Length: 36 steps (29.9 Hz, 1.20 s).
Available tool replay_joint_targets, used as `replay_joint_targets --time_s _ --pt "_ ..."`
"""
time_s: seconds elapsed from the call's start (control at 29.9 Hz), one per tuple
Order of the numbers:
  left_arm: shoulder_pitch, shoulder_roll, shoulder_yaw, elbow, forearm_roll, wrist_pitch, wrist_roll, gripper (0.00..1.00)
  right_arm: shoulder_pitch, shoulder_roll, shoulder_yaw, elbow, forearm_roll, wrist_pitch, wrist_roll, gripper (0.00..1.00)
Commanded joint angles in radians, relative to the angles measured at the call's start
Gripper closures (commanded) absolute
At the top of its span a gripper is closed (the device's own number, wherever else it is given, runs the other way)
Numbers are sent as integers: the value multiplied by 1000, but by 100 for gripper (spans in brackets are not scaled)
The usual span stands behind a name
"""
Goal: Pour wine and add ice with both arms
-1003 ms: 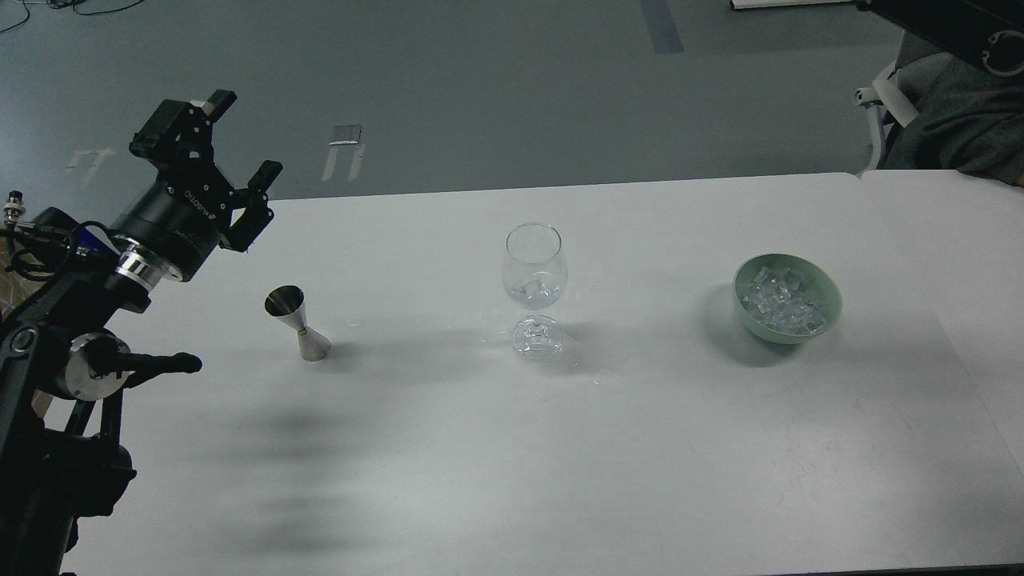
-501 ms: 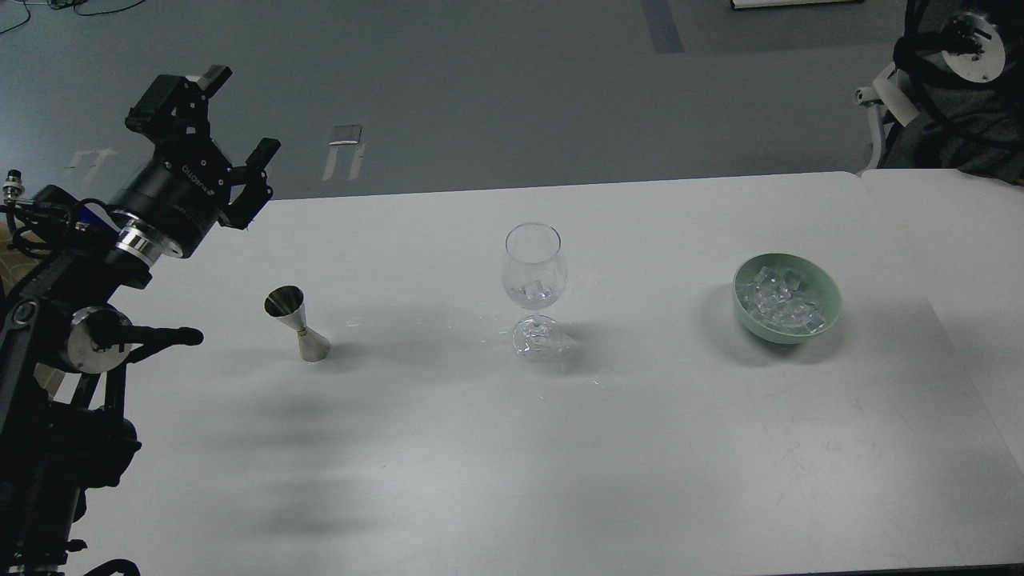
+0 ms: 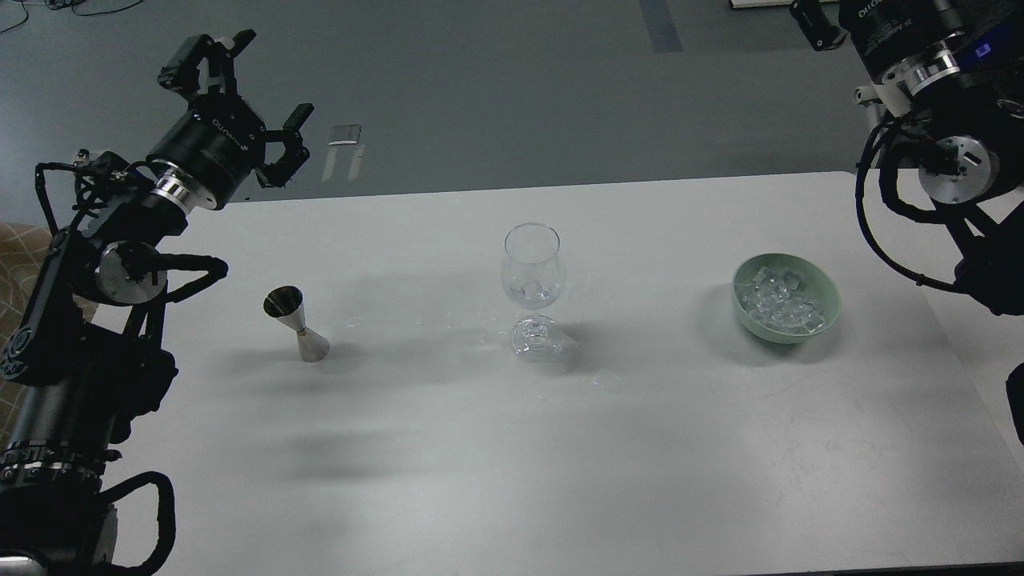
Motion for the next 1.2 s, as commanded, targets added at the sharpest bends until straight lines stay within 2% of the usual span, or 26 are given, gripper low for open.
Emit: replay_joint_targets --time_s 0.0,0.13,0.27,0.4,0.5,0.7,0.94,1.17 --pt "-51 -4 30 73 -1 0 -1 2 -13 32 24 0 1 -3 3 2" --pt "-57 -14 32 77 -4 0 -1 2 -18 45 27 -2 1 -5 3 2" --pt "-88 -56 32 92 -131 0 2 2 -18 88 38 -49 2 2 6 2" --pt "-157 -108 33 217 -182 0 10 2 -10 157 57 -121 2 6 17 1" --pt "-187 -136 35 261 -176 0 10 2 -3 186 58 -152 1 9 17 0" --pt "-211 -116 81 290 -129 0 4 2 39 240 52 -186 -1 11 17 0" --pt "-206 -75 85 302 -126 0 10 2 132 357 43 -271 -7 18 17 0" --pt "-209 -73 82 297 -140 0 25 2 158 363 7 -307 -10 20 17 0"
